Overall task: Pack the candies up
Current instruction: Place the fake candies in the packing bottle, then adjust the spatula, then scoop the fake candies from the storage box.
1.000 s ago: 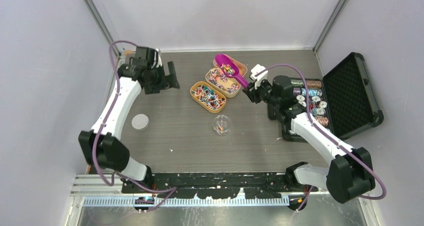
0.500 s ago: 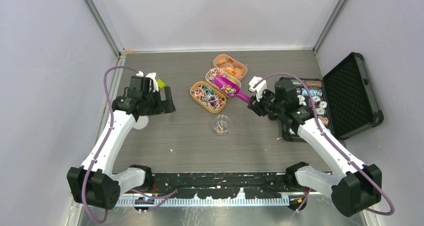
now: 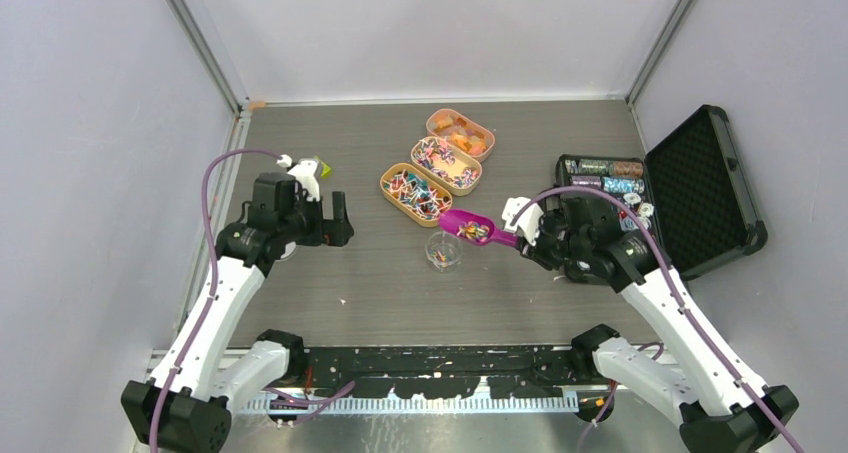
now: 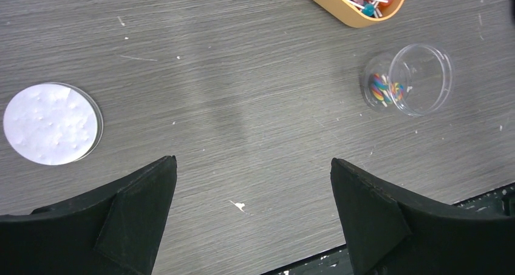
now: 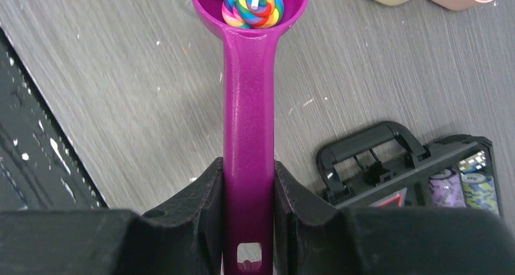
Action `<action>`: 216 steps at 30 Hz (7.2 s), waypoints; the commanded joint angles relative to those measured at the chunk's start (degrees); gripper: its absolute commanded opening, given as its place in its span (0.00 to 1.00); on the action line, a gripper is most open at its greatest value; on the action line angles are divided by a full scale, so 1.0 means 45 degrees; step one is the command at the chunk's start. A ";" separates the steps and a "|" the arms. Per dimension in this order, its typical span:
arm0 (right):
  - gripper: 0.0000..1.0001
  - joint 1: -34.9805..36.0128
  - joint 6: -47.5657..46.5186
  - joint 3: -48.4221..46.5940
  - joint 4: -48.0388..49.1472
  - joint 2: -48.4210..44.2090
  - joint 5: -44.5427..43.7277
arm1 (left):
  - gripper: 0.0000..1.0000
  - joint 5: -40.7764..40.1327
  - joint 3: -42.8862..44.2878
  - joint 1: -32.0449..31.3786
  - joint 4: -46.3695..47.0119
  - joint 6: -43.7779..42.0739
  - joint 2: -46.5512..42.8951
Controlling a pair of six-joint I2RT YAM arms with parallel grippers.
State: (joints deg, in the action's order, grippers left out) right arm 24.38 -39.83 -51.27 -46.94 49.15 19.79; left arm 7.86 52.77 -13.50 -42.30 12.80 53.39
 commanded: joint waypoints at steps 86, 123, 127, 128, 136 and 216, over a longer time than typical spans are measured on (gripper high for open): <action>0.00 0.8170 -0.1265 -0.6985 -0.6974 0.7683 -1.2971 | 1.00 -0.0574 0.0166 -0.0244 0.0279 -0.0559 -0.1256; 0.00 0.8217 0.4923 -0.9616 -0.4092 0.8518 -0.7787 | 0.73 0.3147 0.1353 -0.0223 0.2216 0.2260 0.0892; 0.00 0.8193 0.5171 -0.9356 -0.2897 0.7696 -0.6876 | 0.67 0.3756 0.1427 -0.0223 0.2825 0.2732 0.1926; 0.00 0.8175 0.5279 -0.9302 -0.2649 0.7505 -0.6659 | 0.65 0.4015 0.1467 -0.0223 0.2998 0.2856 0.2219; 0.00 0.7924 0.6203 -0.9182 -0.0985 0.6603 -0.5902 | 0.51 0.5031 0.1871 -0.0243 0.3671 0.3460 0.3763; 0.00 0.4053 0.6043 -1.0779 -0.0789 1.3565 -0.6332 | 1.00 -0.0406 0.1118 -0.0223 0.2006 0.0397 0.1673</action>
State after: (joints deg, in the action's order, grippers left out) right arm 42.24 -11.92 -101.32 -57.32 113.06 -9.43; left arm 7.57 58.04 -14.55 -34.46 15.49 62.22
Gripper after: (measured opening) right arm 0.337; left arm 0.996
